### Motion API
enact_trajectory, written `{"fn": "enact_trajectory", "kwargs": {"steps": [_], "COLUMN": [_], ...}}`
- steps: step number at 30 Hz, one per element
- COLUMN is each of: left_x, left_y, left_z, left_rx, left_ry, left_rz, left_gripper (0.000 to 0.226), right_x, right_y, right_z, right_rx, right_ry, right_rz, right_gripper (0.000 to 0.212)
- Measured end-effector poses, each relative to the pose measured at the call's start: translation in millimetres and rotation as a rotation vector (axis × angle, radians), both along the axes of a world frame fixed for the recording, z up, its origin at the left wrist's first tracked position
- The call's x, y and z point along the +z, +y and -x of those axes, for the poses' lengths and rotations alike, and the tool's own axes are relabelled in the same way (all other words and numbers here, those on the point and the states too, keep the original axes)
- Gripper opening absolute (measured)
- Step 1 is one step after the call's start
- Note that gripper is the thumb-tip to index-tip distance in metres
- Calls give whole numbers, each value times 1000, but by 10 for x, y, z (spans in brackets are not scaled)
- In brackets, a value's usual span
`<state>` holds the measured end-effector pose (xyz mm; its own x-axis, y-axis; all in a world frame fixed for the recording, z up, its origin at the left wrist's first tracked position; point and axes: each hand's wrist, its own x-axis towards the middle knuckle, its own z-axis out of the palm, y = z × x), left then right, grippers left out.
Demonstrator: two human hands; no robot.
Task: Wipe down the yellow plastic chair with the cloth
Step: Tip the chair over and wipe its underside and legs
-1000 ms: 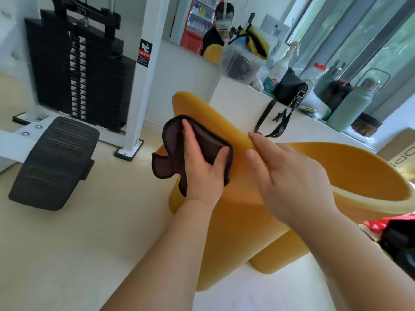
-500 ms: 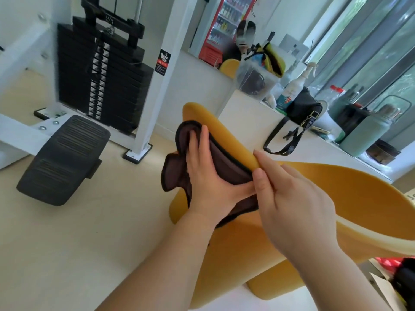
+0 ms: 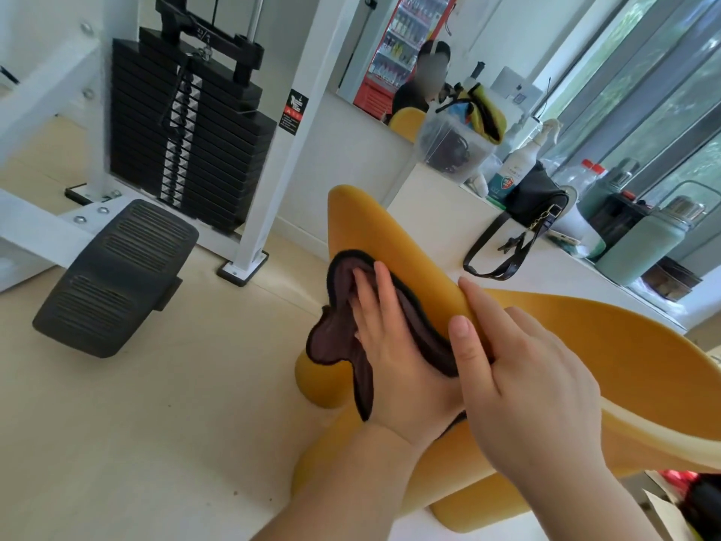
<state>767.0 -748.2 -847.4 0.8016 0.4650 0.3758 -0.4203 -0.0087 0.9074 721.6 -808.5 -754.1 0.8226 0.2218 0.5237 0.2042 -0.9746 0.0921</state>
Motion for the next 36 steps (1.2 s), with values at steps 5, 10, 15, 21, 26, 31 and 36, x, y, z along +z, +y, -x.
{"fn": "enact_trajectory", "kwargs": {"steps": [5, 10, 15, 21, 26, 31, 36], "left_x": [-90, 123, 128, 281, 439, 319, 274], "left_y": [319, 849, 509, 214, 602, 918, 536], "left_z": [-506, -859, -451, -54, -523, -889, -377], "left_rx": [-147, -186, -27, -84, -8, -146, 22], "left_ry": [-46, 57, -17, -72, -59, 36, -96], "left_rz": [456, 373, 243, 406, 275, 364, 144], "left_gripper": [71, 54, 85, 50, 53, 74, 51], "right_x": [4, -28, -20, 3, -34, -51, -42], "right_y": [26, 44, 42, -16, 24, 90, 94], "right_z": [-9, -45, -27, 52, -3, -36, -1], "right_rx": [10, 4, 3, 40, 37, 8, 5], "right_ry": [0, -43, -39, -4, -50, -73, -35], "right_rz": [21, 44, 47, 8, 24, 38, 20], "right_gripper": [76, 77, 81, 80, 80, 83, 85]}}
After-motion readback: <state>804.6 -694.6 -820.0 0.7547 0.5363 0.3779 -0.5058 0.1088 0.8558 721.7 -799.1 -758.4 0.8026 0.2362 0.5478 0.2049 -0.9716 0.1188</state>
